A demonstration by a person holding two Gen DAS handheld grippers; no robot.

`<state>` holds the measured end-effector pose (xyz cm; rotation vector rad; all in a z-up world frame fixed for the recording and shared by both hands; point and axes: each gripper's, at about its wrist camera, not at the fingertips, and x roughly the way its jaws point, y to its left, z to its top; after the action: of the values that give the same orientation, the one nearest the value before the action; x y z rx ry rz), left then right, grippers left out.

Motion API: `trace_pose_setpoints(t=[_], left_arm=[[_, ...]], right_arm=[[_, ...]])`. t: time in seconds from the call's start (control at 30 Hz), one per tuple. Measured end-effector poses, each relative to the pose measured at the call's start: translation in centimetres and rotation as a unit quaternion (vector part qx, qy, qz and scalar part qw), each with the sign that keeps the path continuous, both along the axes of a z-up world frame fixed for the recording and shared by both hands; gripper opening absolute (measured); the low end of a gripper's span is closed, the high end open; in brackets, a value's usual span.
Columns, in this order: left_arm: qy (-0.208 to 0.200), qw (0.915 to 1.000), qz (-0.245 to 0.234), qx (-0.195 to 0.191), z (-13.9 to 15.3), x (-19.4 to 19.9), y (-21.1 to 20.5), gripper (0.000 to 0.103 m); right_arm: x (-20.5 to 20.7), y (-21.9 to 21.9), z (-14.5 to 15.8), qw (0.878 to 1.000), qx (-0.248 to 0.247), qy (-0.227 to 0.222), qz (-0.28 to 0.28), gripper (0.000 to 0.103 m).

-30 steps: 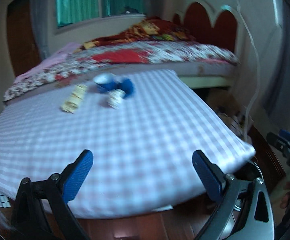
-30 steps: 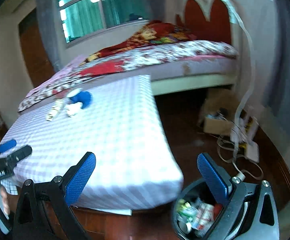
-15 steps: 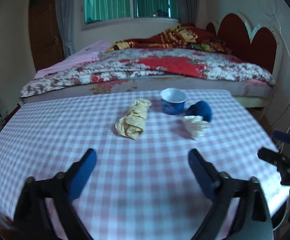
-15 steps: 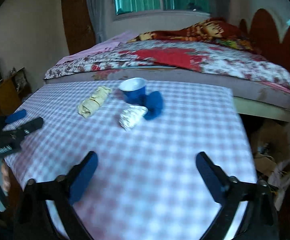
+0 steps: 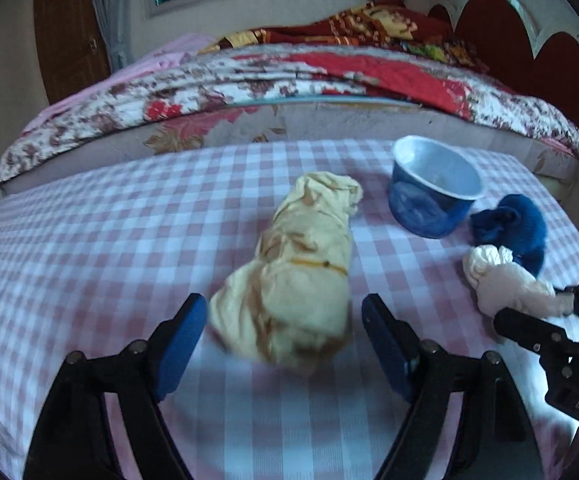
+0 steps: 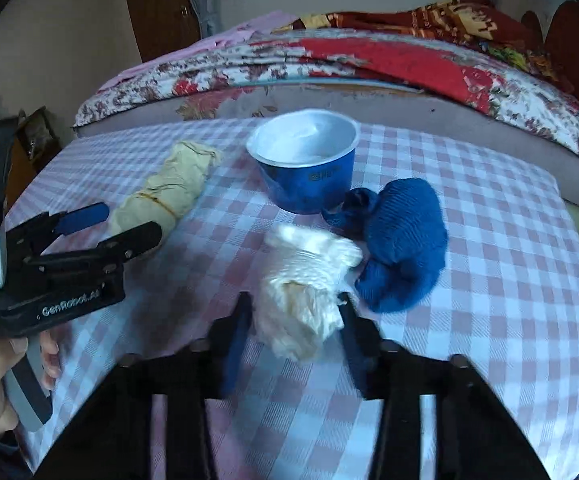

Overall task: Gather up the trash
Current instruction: 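Grasp the yellow cloth with the left tool while the right tool grasps the white tissue, then carry the yellow cloth and white tissue with both tools toward the bin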

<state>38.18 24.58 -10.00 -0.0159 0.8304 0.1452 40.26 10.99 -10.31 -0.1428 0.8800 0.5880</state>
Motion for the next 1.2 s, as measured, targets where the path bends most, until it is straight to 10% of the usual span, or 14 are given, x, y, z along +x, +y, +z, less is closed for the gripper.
trace_pose_setpoints(t=[0.13,0.23,1.2], left_arm=[[0.03,0.9994,-0.016,-0.003,-0.9,1.4,-0.3,0.036],[0.015,0.9997,-0.016,0.004,-0.4,0.8,-0.6,0.025],[-0.051,0.9965,-0.065,0.008,7.8,-12.4,-9.7,0.024]], right_arm=[[0.9,0.2,0.0,1.0,0.001,0.003,0.0,0.036],[1.0,0.0,0.1,1.0,0.005,0.008,0.002,0.035],[-10.1,-13.0,7.5,0.996,0.037,-0.048,-0.058,0.034]])
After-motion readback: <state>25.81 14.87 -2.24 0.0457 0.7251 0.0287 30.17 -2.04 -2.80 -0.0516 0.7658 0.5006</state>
